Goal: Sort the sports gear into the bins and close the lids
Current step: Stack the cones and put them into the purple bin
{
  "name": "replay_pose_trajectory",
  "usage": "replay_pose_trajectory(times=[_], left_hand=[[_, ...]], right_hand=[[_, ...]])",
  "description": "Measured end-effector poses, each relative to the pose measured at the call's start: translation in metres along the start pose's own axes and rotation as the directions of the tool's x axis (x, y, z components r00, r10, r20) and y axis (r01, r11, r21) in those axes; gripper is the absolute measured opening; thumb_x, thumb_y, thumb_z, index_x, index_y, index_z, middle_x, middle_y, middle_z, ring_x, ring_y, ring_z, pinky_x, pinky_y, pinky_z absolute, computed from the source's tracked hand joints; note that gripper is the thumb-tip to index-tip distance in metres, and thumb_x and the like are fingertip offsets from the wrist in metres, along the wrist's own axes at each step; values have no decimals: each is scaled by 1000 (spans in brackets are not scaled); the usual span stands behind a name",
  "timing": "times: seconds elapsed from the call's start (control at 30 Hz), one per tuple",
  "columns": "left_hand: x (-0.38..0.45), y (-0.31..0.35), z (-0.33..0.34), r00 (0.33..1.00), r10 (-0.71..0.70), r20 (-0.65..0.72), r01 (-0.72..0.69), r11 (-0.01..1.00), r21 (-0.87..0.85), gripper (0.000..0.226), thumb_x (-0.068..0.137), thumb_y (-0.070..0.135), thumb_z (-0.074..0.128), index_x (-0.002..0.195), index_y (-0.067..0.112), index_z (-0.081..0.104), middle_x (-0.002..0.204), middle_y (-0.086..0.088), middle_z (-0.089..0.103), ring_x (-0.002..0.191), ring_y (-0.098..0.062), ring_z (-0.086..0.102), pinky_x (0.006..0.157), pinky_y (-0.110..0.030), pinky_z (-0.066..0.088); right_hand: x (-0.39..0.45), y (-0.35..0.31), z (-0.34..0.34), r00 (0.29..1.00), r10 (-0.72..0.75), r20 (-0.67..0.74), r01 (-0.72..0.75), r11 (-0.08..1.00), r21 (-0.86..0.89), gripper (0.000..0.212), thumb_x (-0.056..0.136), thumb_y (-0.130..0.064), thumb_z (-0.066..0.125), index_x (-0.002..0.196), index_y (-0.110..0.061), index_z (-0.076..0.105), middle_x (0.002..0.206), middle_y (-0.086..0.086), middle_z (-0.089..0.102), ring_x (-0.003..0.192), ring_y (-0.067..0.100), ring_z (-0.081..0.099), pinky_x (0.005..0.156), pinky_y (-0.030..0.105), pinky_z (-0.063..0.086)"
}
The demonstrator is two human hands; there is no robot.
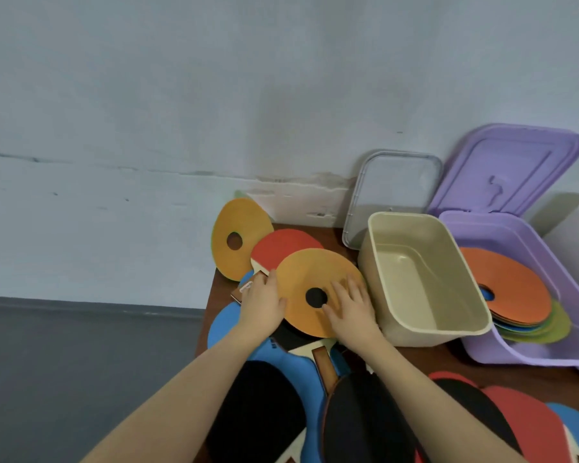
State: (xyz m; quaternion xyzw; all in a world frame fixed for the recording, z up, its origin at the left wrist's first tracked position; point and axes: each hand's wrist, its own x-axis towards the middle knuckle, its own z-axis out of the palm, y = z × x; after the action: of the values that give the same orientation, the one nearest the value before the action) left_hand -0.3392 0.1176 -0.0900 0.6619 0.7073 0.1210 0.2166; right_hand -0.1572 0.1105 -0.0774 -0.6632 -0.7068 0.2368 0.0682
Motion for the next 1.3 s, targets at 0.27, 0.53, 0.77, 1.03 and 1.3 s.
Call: replay_pose_trajectory(times=[0.27,0.53,0.77,1.03,1.3], left_hand=[[-4,-2,-25,978,63,-197,-148,875,-460,41,94,3,45,134,13,48,100,-6,53,94,-16,48,71,-7,30],[12,-30,-80,923,13,-385,-212,851,-481,36,96,11,48,131,20,52,108,3,53,96,-5,48,77,0,31],[50,-64,-85,917,-90,-389,-24,960,-280,37,97,23,43,132,10,49,118,-15,51,111,-31,47,93,-36,36],[70,-95,-71,939,-201,-278,103,939,-328,28,99,28,36,113,18,58,80,-2,65,75,-24,59,64,-40,50],[65,-91,-91,879,-112,-463,-39,952,-305,33,99,27,39,124,21,60,97,0,69,87,-20,61,68,-32,48]], right_hand=[[-1,-2,2,994,111,4,-111,993,46,68,94,-36,48,148,-25,8,156,9,-6,141,35,4,113,47,14],[20,-43,-11,962,98,-254,42,868,495,51,92,-8,50,140,-13,33,129,5,44,110,12,49,92,21,34],[53,-58,-14,930,203,-307,55,748,661,31,90,-6,51,117,-18,60,96,-6,63,90,4,57,77,20,48],[69,-51,-6,927,232,-295,44,714,699,32,93,-6,50,121,-18,59,107,-2,65,100,13,60,89,42,51],[69,-57,-4,929,208,-307,86,685,723,34,93,-7,50,118,-27,59,108,-6,65,100,14,62,85,47,53]])
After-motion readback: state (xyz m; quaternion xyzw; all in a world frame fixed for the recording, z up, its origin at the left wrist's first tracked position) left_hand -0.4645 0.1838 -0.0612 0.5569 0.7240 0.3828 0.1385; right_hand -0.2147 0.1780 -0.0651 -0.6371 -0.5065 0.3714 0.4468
